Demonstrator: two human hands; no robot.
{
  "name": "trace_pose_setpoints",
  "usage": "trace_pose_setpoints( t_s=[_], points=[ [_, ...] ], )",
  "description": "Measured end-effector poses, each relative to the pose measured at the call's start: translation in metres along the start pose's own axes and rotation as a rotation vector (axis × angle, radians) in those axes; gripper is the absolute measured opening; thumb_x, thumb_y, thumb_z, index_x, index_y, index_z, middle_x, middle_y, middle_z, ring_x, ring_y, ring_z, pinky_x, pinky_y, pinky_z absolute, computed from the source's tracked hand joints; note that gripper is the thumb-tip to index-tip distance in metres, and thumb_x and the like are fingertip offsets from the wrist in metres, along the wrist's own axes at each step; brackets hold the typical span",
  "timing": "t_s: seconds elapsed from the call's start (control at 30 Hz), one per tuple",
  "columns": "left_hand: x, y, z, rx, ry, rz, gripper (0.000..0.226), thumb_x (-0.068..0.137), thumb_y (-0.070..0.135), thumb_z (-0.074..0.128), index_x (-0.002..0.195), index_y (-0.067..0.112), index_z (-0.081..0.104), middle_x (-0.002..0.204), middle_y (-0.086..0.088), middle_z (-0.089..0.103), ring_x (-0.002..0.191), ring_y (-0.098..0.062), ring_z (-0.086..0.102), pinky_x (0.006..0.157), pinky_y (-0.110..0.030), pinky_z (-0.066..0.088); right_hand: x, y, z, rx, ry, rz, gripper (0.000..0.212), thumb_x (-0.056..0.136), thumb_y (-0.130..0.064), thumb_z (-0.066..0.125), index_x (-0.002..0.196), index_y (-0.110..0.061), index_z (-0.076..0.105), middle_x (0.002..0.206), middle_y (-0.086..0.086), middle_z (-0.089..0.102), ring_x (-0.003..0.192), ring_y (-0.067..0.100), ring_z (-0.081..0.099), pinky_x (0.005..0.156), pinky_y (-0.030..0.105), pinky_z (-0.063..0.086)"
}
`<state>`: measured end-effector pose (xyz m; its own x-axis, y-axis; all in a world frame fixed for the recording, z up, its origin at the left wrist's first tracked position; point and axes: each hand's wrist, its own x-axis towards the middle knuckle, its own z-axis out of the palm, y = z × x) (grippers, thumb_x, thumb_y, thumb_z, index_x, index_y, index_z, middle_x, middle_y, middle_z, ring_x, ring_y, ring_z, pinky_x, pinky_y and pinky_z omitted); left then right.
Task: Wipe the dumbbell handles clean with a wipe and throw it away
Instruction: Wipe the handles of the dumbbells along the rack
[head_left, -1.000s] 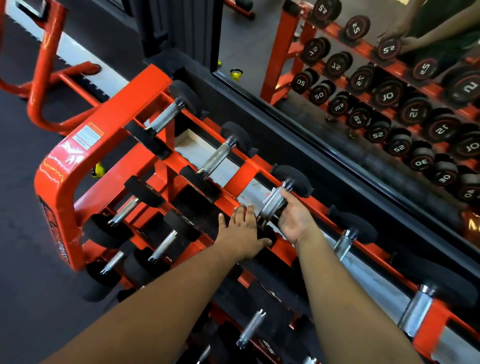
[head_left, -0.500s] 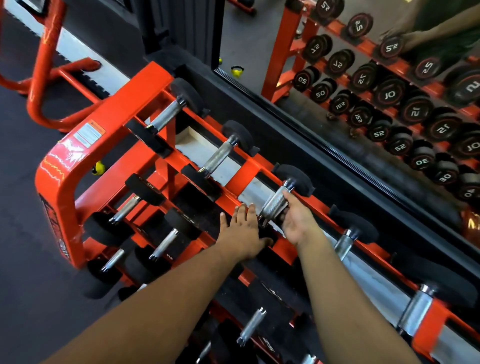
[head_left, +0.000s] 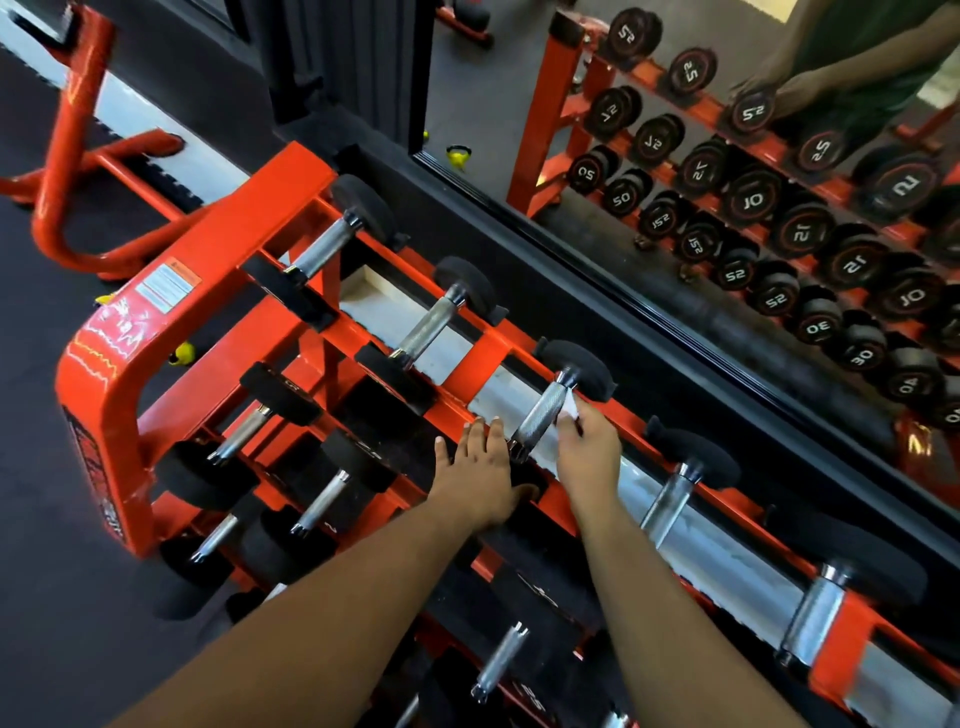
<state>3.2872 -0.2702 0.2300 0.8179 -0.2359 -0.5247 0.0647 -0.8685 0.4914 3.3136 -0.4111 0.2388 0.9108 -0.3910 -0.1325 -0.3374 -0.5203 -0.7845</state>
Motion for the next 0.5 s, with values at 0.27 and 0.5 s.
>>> trace_pose_setpoints(
  t_s=[0.27, 0.5],
  points=[
    [-0.002, 0.000, -0.001, -0.002, -0.006, 0.011, 0.102, 0.098, 0.063, 0.047, 0.160, 0.013, -0.017, 0.169, -0.013, -0.016, 0.156, -0.028, -0.016, 0.122, -0.060, -0.010, 0.008, 0.048, -0.024, -1.097, -0.236, -0.959, 0.061, 0.094, -0.009, 0.041, 0.155, -0.011, 0.033, 0.159, 0.010, 0.036, 0.146, 0.025, 0.038, 0.119, 0.054, 0.029],
    [0.000, 0.001, 0.001, -0.032, 0.009, 0.000, 0.104, 0.095, 0.065, 0.050, 0.161, 0.014, -0.014, 0.170, -0.011, -0.013, 0.156, -0.027, -0.014, 0.123, -0.060, -0.010, 0.028, -0.015, -0.022, -1.467, -0.288, -0.900, 0.062, 0.100, -0.018, 0.042, 0.157, -0.012, 0.018, 0.165, 0.012, 0.017, 0.155, 0.028, 0.008, 0.117, 0.060, 0.014]
  ],
)
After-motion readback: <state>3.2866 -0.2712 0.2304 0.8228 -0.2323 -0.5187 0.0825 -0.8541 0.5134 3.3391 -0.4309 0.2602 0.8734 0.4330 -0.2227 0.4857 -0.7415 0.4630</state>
